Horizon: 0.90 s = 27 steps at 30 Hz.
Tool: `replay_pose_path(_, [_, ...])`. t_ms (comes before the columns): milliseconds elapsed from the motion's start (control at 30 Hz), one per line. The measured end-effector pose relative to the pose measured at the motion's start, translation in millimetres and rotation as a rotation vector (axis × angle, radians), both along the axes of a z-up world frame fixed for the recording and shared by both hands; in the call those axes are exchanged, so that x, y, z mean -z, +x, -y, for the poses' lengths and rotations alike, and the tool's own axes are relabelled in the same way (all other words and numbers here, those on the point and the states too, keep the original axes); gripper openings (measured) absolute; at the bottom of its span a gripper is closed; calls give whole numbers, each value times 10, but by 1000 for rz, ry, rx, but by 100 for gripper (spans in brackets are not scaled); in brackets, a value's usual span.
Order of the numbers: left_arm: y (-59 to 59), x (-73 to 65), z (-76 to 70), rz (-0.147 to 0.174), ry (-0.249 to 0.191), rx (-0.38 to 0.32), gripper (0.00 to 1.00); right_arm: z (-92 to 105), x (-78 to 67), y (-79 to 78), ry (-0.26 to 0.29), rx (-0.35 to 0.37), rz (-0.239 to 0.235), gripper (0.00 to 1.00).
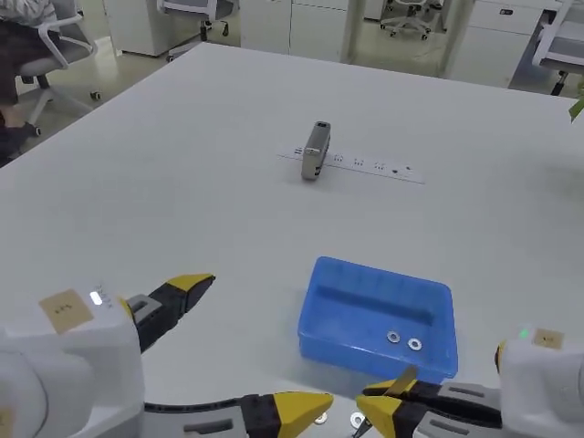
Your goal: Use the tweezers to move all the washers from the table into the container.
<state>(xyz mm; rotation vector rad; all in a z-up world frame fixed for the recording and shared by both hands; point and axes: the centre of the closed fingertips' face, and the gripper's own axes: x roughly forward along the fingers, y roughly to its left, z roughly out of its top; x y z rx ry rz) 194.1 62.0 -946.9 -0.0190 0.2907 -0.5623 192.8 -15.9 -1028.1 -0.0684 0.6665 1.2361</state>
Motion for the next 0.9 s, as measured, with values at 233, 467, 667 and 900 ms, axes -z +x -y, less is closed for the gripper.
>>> replay_pose_path(233, [-1,-1,10,1,3,5,96,-90,-11,-148,-38,-101,128,4])
replay_pose_path(467, [3,5,5,-1,6,3,96,-142,18,-210,-107,-134,251,2])
replay_pose_path(667, [2,9,14,-1,11,7,96,-130,20,-170,-128,-129,261,2])
replay_pose_path(900, [4,6,11,-1,8,6,96,-94,-27,-194,-113,-161,208,2])
